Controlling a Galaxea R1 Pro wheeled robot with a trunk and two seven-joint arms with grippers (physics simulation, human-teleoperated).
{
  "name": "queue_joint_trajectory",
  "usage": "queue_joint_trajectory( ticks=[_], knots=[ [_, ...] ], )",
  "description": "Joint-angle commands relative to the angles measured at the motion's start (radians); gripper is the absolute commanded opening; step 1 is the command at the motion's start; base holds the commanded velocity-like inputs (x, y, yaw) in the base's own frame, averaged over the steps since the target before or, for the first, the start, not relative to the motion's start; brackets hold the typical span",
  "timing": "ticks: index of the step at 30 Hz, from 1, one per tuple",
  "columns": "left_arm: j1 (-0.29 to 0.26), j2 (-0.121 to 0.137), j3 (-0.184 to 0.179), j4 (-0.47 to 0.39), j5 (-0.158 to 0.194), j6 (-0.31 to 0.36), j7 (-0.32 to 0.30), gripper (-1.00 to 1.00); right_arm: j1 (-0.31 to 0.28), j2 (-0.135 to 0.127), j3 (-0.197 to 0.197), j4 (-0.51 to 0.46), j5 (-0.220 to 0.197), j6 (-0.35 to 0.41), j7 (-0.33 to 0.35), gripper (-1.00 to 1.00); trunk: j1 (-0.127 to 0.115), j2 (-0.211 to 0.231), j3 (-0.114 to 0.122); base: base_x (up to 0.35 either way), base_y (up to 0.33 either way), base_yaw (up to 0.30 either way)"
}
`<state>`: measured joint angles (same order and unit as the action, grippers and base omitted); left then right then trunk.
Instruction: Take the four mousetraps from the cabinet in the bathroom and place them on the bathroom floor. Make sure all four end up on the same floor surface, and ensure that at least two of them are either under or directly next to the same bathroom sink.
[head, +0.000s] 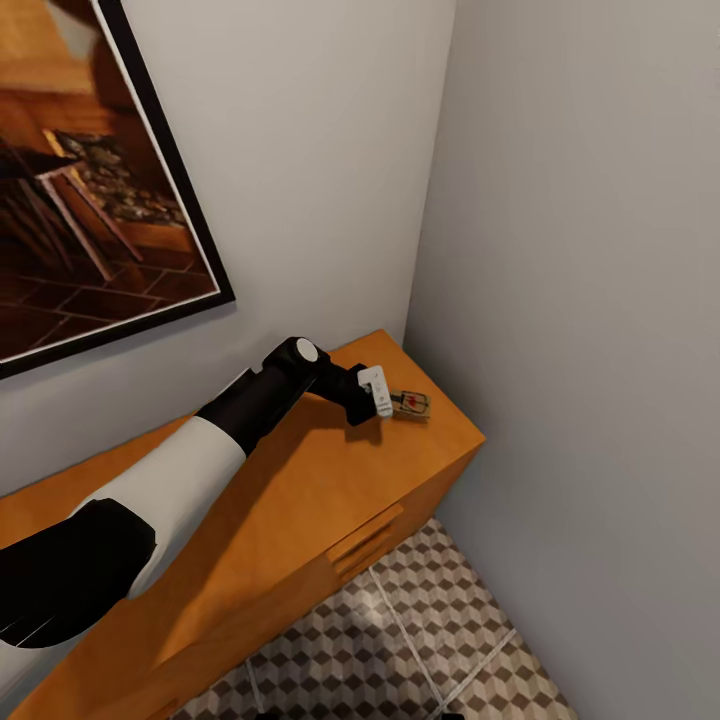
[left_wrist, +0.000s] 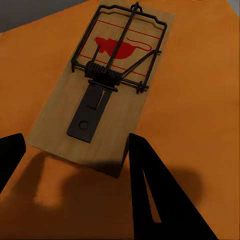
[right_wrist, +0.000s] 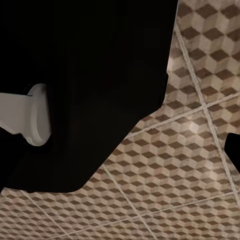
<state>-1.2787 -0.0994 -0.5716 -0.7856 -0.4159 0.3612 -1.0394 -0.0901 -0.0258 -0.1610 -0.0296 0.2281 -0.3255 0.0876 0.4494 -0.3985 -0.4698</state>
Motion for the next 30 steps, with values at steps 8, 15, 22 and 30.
queue_joint_trajectory(
  ticks=[8,15,22,30],
  knots=[
    [-0.001,-0.003,0.031,-0.001,-0.003,0.026,0.045,-1.0,-0.002,0.0,-0.011,0.0,0.007,-0.003,0.004,1.0,0.001,-0.002,0.009,0.0,0.0,0.0],
    [-0.001,-0.026,0.068,-0.001,-0.002,0.071,0.099,-1.0,-0.002,0.0,-0.011,0.0,0.007,-0.004,0.004,1.0,0.001,-0.002,0.017,0.0,0.0,0.0],
    [-0.001,-0.039,0.087,0.0,0.016,0.102,0.166,-1.0,-0.002,0.0,-0.012,0.0,0.007,-0.003,0.004,1.0,0.001,-0.002,0.024,0.0,0.0,0.0],
    [-0.001,-0.044,0.091,0.001,0.084,0.125,0.26,-1.0,-0.003,0.0,-0.013,-0.013,0.007,-0.003,0.003,1.0,0.001,-0.002,0.032,0.0,0.0,0.0]
  ],
)
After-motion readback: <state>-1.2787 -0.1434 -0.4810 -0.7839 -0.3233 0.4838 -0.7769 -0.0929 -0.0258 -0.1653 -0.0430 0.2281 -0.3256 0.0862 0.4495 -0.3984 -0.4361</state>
